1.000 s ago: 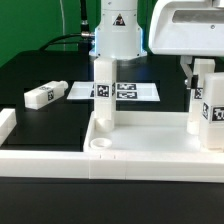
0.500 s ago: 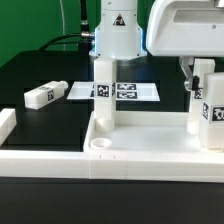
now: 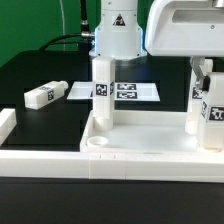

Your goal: Assemble desk

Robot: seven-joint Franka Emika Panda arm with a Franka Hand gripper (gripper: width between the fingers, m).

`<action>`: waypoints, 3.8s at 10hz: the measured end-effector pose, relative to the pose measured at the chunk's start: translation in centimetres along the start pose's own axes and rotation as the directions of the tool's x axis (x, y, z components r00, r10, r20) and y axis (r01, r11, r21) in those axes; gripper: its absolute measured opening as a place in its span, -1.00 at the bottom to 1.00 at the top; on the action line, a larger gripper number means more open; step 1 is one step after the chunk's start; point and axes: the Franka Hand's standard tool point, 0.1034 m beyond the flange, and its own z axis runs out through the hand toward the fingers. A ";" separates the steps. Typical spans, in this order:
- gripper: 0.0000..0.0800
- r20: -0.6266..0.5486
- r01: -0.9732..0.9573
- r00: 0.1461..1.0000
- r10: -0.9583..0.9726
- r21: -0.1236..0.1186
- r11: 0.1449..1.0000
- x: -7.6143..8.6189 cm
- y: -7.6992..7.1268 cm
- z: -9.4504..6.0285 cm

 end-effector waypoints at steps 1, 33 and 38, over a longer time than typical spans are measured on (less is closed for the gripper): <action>-0.28 0.001 -0.087 0.996 0.087 0.000 0.996 0.0 0.0 0.0; 0.62 0.005 -0.344 0.939 0.344 -0.006 0.939 -0.1 -0.6 0.2; 0.62 -0.020 -0.029 0.999 0.029 -0.007 1.000 0.1 -0.3 0.4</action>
Offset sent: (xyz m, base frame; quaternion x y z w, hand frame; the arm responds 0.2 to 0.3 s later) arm -0.0060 0.0042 0.0005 -0.0174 -0.0133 0.2338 0.9720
